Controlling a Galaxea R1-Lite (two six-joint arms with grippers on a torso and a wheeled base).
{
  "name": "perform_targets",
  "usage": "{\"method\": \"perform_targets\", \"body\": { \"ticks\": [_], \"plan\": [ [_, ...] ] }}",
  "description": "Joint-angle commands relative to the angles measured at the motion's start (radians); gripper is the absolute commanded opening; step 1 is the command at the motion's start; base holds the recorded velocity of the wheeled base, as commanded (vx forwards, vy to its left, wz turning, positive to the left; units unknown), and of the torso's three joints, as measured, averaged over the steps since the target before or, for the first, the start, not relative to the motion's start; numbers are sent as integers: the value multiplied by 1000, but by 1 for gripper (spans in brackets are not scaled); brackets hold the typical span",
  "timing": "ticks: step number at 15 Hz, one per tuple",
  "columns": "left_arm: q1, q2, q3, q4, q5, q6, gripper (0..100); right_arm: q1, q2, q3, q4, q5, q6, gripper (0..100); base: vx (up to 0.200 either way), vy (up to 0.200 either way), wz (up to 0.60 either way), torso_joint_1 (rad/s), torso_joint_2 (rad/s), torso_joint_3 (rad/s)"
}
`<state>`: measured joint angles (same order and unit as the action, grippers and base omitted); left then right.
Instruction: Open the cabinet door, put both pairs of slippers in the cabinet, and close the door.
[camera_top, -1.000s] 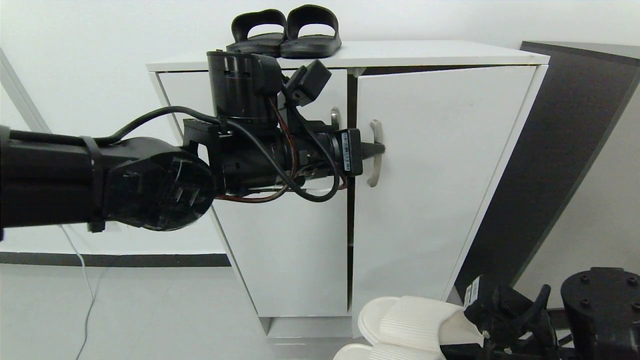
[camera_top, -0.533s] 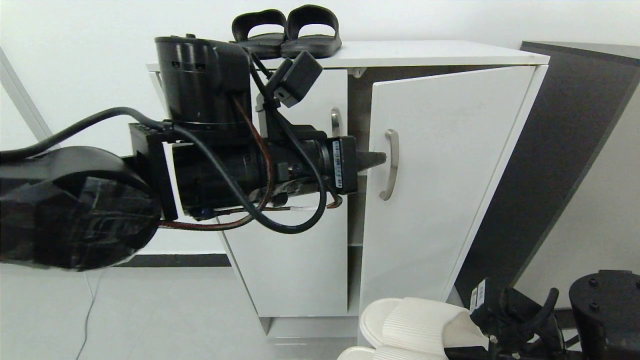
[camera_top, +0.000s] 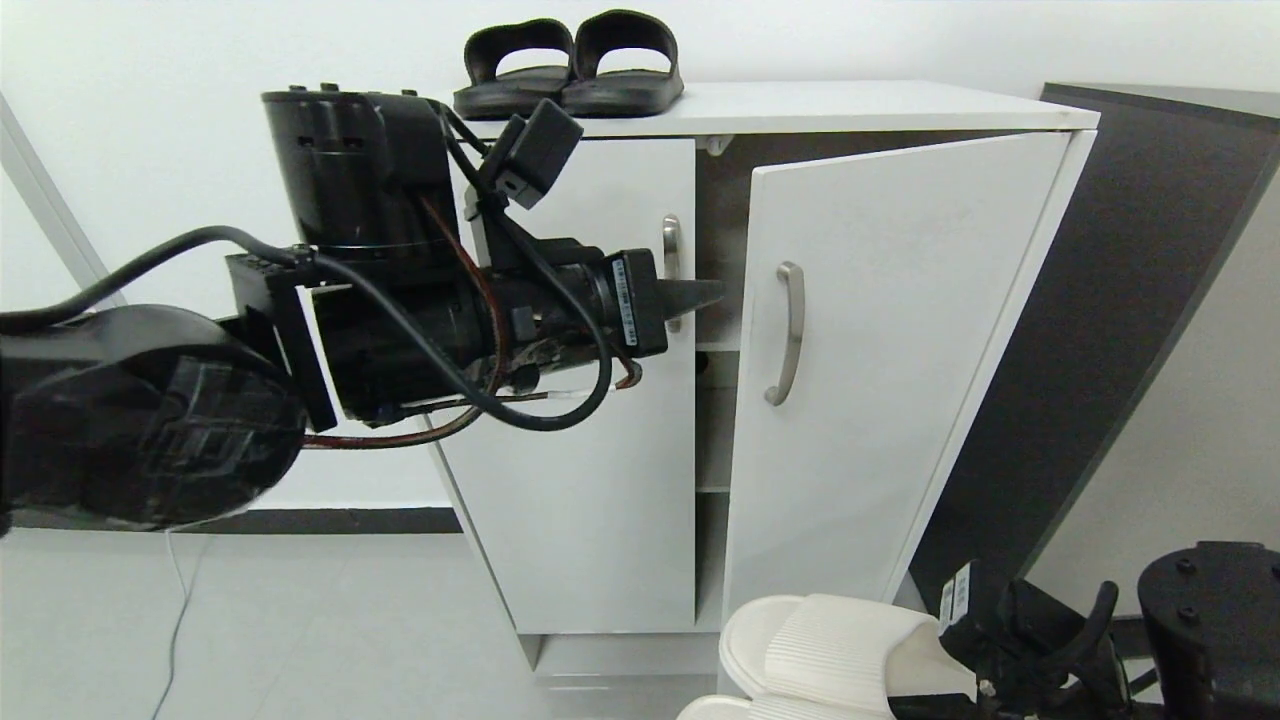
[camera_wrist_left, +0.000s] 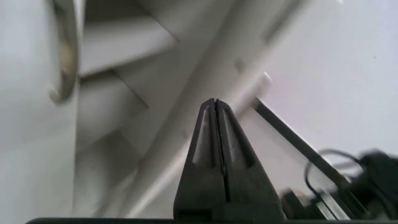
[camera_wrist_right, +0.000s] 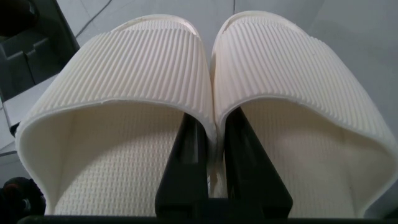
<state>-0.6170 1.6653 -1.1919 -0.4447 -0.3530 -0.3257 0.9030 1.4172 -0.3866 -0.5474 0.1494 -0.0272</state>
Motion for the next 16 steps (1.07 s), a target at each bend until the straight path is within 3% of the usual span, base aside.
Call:
{"method": "perform_targets", "body": {
  "ticks": [1, 6, 9, 10, 12, 14, 16],
  "plan": [
    [19, 113, -69, -28, 5, -1, 0, 1, -1, 9, 0, 3, -7, 0, 0, 0, 0, 0, 0, 0],
    [19, 179, -101, -45, 9, -1, 0, 4, 3, 14, 3, -1, -7, 0, 0, 0, 0, 0, 0, 0],
    [0, 185, -95, -46, 11, 1, 0, 19, 11, 25, 4, -1, -7, 0, -200, 0, 0, 2, 2, -1],
    [-17, 180, -87, -48, 11, 1, 0, 24, 9, 26, 3, 1, -7, 0, -200, 0, 0, 2, 7, -2],
    [-109, 146, -31, -108, 17, 2, 0, 68, -3, 31, 3, -2, -8, 0, -200, 0, 0, 0, 2, -2],
    [-199, 136, -8, -166, 80, 4, 0, 108, -34, 40, 6, -4, -10, 0, -200, 0, 0, 5, 5, 2],
    [-201, 137, -9, -169, 85, 5, 0, 108, -32, 41, 4, -4, -10, 0, -100, 0, 0, 1, 1, 1]
  ]
}}
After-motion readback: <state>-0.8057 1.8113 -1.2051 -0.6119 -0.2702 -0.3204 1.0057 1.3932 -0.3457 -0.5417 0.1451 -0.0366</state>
